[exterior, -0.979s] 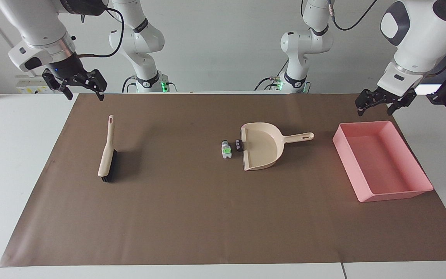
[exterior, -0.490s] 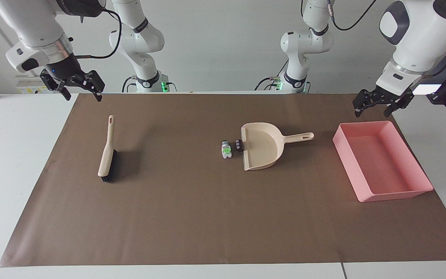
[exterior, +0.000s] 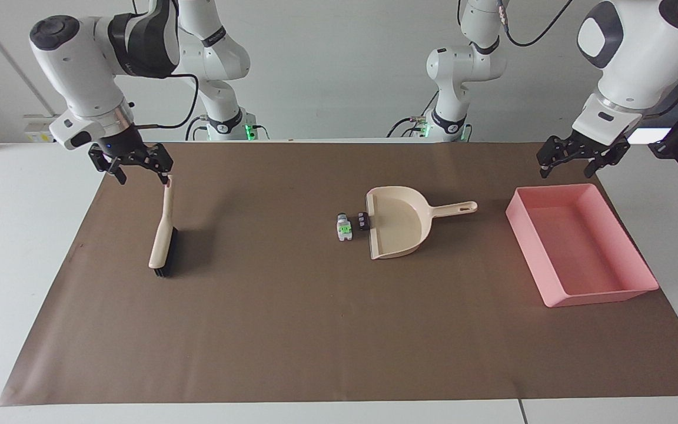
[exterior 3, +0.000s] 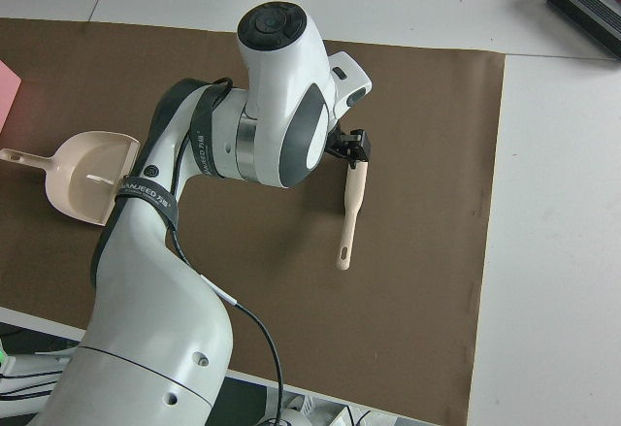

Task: Clean e-waste and dump in bin
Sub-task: 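Reach the left gripper to the dustpan handle and grasp it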

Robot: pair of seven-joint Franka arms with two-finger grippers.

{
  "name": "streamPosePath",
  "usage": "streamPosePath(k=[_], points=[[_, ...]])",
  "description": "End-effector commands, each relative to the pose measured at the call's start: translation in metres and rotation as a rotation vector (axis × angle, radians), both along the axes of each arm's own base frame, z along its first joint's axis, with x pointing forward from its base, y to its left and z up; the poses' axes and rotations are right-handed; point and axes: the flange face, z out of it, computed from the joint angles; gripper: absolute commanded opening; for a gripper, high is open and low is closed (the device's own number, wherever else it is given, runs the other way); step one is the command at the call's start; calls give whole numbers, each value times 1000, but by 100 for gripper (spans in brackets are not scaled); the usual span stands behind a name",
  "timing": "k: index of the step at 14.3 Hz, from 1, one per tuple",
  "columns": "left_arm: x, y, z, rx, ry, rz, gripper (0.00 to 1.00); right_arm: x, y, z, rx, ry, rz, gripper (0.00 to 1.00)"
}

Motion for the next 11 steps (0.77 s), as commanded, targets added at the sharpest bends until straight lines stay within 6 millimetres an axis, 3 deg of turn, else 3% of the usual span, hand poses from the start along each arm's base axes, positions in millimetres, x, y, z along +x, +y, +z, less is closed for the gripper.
streamPosePath(k=[1, 4, 6, 11], points=[[-1, 2, 5, -4, -18, 11, 99, -13, -31, -61, 12, 45, 70, 99], [-1, -4, 5, -2, -22, -14, 97, -26, -38, -110, 28, 30, 48, 99], [0, -29, 4, -3, -36, -115, 95, -34, -35, -131, 90, 29, -20, 99], [1, -56, -14, 1, -25, -540, 94, -35, -37, -141, 100, 46, 12, 99]])
